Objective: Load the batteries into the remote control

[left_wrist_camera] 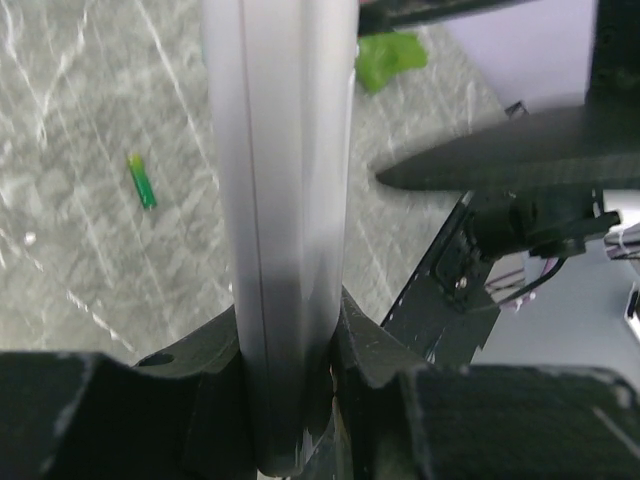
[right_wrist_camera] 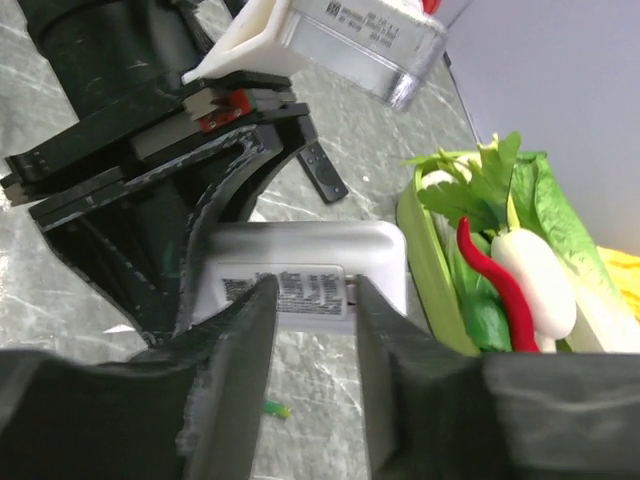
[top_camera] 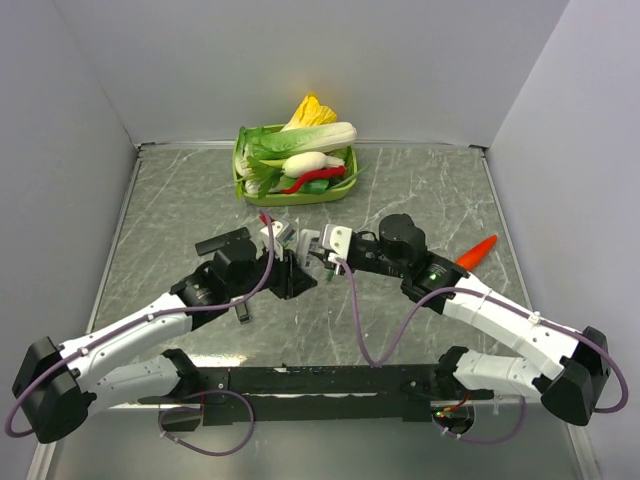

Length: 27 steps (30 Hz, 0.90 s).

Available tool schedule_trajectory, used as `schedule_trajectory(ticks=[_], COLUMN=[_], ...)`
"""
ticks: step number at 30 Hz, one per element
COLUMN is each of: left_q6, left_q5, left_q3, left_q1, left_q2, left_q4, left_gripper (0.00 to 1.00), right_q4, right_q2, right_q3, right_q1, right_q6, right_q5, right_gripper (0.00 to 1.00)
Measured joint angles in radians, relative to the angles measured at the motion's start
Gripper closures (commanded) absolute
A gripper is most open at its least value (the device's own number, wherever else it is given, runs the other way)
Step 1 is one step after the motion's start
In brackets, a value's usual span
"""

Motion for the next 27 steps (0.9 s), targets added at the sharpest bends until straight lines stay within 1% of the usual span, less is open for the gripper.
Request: schedule_trajectory(ticks=[4,6,8,12,15,18,19,21,22,24,25,27], left_q6=[-0.013,-0.018,-0.022,-0.032,-0.032,-0.032,-0.032,-0.031,-0.031,-0.023,-0.020,-0.009], left_q5=[-0.003,-0.018,-0.028,-0.026,-0.021,-0.010,-0.006,-0.001,0.002,0.009,0.013,0.018], left_q3=[0.000,0.003,0.003,0.004,0.004,0.004,0.004,0.004,0.004,0.004,0.004,0.001], left_q1=[0.000,0.006,0.021,0.034,0.039,0.039,0.040,0.040,0.042,0.042,0.042,0.042], left_q2=[0.029,0.045,0.048,0.061,0.067,0.069,0.069,0.069,0.068,0.067,0.066,0.058], left_q4=[-0.025,0.016,0.016,0.023,0.027,0.038,0.051,0.077,0.088,0.100,0.103,0.110], left_gripper=[0.99,0.99,0.99,0.99,0.99,0.99,0.99,0.99,0.99,0.99,0.99,0.99], right_q4=[0.023,0.000,-0.021,-0.009,0.018,0.019,0.022,0.028,0.032,0.042,0.050,0.051], right_q2=[0.015,0.029,0.038,0.045,0.041,0.018,0.003,-0.036,-0.053,-0.091,-0.106,-0.120], right_q3=[-0.026,-0.055,-0.081,-0.103,-0.120,-0.132,-0.140,-0.161,-0.167,-0.174,-0.171,-0.149], right_q1=[-0.006,0.005,0.011,0.002,-0.005,-0.005,-0.005,-0.008,-0.013,-0.045,-0.073,-0.117], right_q6=[0.026,0.053,0.068,0.089,0.104,0.124,0.132,0.160,0.174,0.228,0.265,0.346], right_q5=[-0.003,-0.050,-0.062,-0.068,-0.072,-0.067,-0.060,-0.042,-0.037,-0.031,-0.029,-0.021], right_gripper=[0.74,0.78,0.80,0.80,0.76,0.58,0.44,0.33,0.20,0.07,0.01,0.01])
